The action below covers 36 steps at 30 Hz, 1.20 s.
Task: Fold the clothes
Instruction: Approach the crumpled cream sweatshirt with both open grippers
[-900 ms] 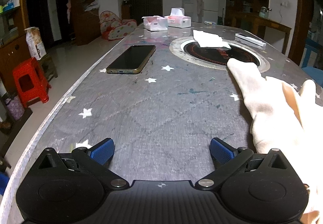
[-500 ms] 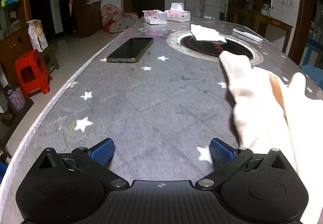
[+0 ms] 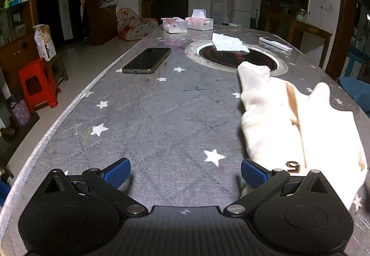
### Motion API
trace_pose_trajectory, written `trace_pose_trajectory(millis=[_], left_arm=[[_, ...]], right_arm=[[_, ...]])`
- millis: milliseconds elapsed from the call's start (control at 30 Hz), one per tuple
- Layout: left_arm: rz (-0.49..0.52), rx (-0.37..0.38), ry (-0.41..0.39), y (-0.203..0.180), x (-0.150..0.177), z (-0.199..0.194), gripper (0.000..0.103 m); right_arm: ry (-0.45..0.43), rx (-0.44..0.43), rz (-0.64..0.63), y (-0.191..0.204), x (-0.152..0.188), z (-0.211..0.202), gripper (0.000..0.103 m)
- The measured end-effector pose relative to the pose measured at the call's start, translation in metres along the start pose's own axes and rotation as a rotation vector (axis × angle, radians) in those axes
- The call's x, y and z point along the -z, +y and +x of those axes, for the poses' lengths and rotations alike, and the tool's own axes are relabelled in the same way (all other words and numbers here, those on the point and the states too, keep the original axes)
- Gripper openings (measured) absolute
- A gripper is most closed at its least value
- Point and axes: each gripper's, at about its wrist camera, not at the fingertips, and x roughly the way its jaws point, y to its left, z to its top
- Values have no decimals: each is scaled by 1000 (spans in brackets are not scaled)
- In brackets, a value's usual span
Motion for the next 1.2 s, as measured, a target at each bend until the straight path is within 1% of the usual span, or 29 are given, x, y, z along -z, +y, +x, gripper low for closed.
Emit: trace_pose_trajectory(millis=[533, 767, 1200], left_arm=[[37, 33, -33, -17, 6, -34, 103], [58, 56, -31, -27, 11, -39, 103], [93, 90, -42, -43, 18, -52, 103]], right_arm=[[-36, -115, -62, 39, 11, -35, 103], [-40, -138, -86, 51, 15, -40, 103], [-42, -161, -97, 62, 22, -46, 103]])
